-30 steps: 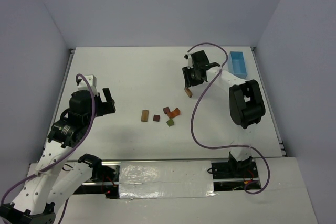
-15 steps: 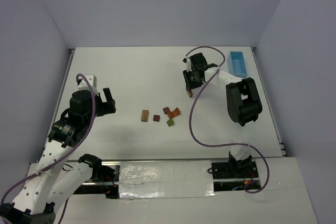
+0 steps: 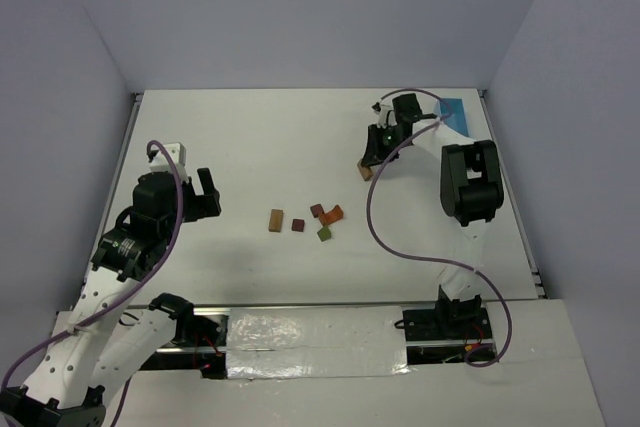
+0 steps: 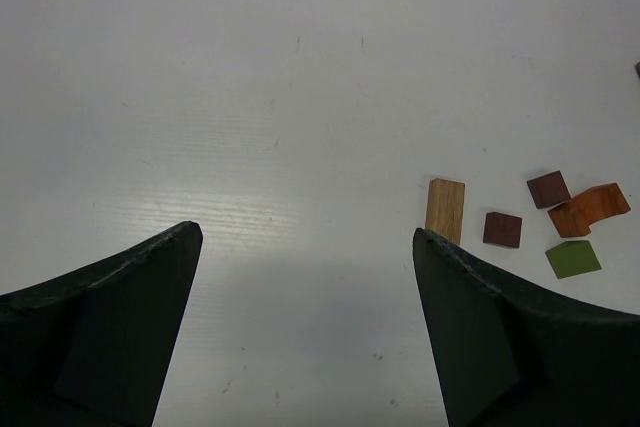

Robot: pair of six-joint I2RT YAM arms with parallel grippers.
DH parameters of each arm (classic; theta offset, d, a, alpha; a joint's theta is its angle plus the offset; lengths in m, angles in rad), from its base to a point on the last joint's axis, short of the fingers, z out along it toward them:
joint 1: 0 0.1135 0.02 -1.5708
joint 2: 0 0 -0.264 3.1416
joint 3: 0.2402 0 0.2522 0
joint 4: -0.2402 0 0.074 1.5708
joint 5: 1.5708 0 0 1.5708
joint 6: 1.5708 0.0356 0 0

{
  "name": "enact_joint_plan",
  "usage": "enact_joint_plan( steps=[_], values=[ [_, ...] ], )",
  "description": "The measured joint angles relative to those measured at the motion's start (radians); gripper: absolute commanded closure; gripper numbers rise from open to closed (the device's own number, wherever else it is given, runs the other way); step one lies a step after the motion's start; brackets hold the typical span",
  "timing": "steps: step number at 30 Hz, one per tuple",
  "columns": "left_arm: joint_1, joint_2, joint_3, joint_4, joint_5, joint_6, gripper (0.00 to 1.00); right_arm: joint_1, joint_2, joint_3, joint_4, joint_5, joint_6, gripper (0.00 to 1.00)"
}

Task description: Build the wood block tower

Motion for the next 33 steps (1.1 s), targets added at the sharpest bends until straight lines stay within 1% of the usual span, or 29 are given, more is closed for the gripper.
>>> enact_joint_plan(
  steps=[2, 4, 6, 7, 10, 12, 16, 19, 21, 23, 26, 28, 30, 33],
  values=[
    [0.0, 0.0, 0.0, 0.0, 0.001, 0.0, 0.0, -0.028, 0.04, 0.043, -0.021, -0.03, 0.004, 0.59],
    [0.0, 0.0, 0.0, 0.0, 0.003, 0.0, 0.01, -0.033, 0.073, 0.085, -0.042, -0.018, -0.001, 0.45],
    [0.0, 0.0, 0.0, 0.0, 0.007, 0.0, 0.01, -0.029, 0.1, 0.12, -0.068, -0.013, -0.012, 0.44],
    [0.0, 0.001, 0.0, 0.0, 0.008, 0.0, 0.0, -0.027, 0.112, 0.142, -0.087, -0.016, -0.018, 0.41],
    [0.0, 0.004, 0.0, 0.0, 0.011, 0.0, 0.01, -0.023, 0.128, 0.181, -0.11, -0.004, -0.033, 0.36],
    [0.0, 0.006, 0.0, 0.001, 0.011, 0.0, 0.01, -0.022, 0.125, 0.181, -0.117, 0.005, -0.036, 0.35],
    [0.0, 0.01, 0.0, 0.001, 0.017, 0.001, 0.0, -0.013, 0.089, 0.148, -0.111, 0.039, -0.027, 0.34],
    [0.0, 0.016, 0.0, 0.002, 0.018, 0.001, 0.01, 0.02, -0.011, 0.064, -0.086, 0.138, 0.001, 0.31],
    [0.0, 0.02, 0.0, 0.002, 0.017, 0.001, 0.01, 0.089, -0.109, -0.004, -0.057, 0.242, 0.027, 0.27],
    [0.0, 0.022, 0.0, 0.002, 0.016, 0.001, 0.0, 0.198, -0.206, -0.058, -0.023, 0.343, 0.062, 0.28],
    [0.0, 0.024, 0.0, 0.002, 0.014, 0.001, 0.0, 0.391, -0.302, -0.098, 0.032, 0.473, 0.121, 0.3],
    [0.0, 0.028, 0.0, 0.001, 0.014, 0.001, 0.0, 0.495, -0.312, -0.098, 0.044, 0.544, 0.156, 0.31],
    [0.0, 0.031, 0.0, 0.001, 0.014, 0.001, 0.0, 0.565, -0.295, -0.094, 0.04, 0.599, 0.185, 0.32],
    [0.0, 0.032, 0.0, 0.001, 0.014, 0.001, 0.0, 0.609, -0.228, -0.074, 0.023, 0.654, 0.215, 0.35]
  ],
)
